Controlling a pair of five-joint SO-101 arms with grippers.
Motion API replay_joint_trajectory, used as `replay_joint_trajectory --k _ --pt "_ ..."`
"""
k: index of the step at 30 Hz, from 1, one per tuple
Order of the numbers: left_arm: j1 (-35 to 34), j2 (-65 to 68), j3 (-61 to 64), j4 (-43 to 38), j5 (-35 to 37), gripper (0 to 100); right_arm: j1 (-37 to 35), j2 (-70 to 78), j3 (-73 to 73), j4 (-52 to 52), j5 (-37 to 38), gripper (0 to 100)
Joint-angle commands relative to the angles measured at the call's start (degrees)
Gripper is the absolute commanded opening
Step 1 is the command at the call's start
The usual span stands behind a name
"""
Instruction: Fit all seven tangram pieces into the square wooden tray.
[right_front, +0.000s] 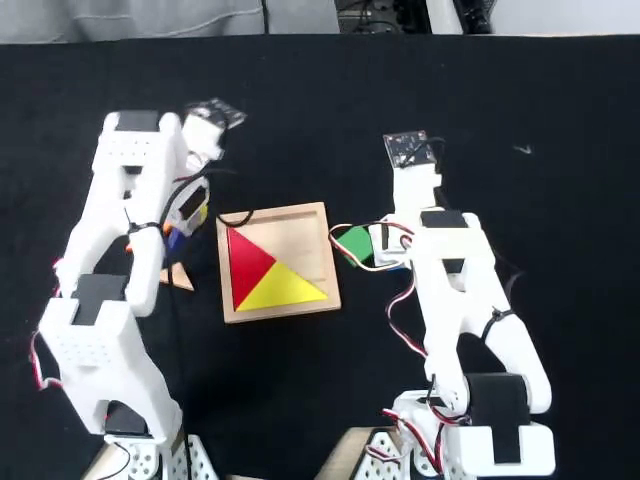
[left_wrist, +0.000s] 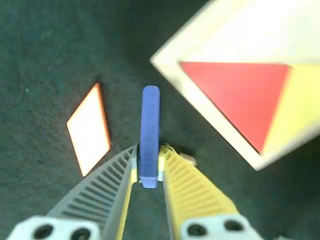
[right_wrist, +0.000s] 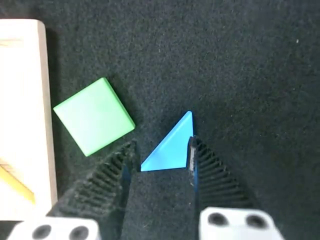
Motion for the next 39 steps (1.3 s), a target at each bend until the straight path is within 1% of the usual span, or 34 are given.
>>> replay_joint_trajectory --k 1,4,7,11,14,17,23,27,30,39 --pt "5.7 -0.4 -12.9 10.3 -8.0 3 -0.1 -2.6 -0.5 -0.5 -0.3 15.8" --pt "9.8 -1.0 -13.8 10.2 -13.5 3 3.6 -2.6 -1.4 -0.9 -0.4 15.8" --pt "15.5 -0.4 -13.2 10.0 -19.4 3 8.4 -2.5 -2.9 -0.9 -0.8 15.8" --pt "22.8 3.1 -14.4 9.2 -27.4 3 10.8 -2.5 -3.0 -1.9 -3.5 15.8" --pt "25.5 6.9 -17.5 6.5 -28.3 3 12.2 -2.5 -3.0 -2.7 -4.3 15.8" --pt "26.2 11.7 -20.7 4.8 -28.5 3 13.3 -2.6 -3.0 -3.4 -4.4 15.8" --pt "26.0 21.9 -30.5 5.3 -28.9 3 12.8 -2.6 -3.0 -3.4 -4.2 15.8" --pt "25.5 26.5 -37.7 9.9 -32.9 3 12.8 -2.6 -3.0 -3.4 -4.0 15.8" --pt "24.0 28.4 -40.9 10.2 -33.6 3 12.8 -2.5 -3.0 -3.4 -4.0 15.8" --pt "22.5 28.5 -37.5 10.2 -38.7 3 12.8 -2.2 -3.0 -4.1 -4.0 15.8"
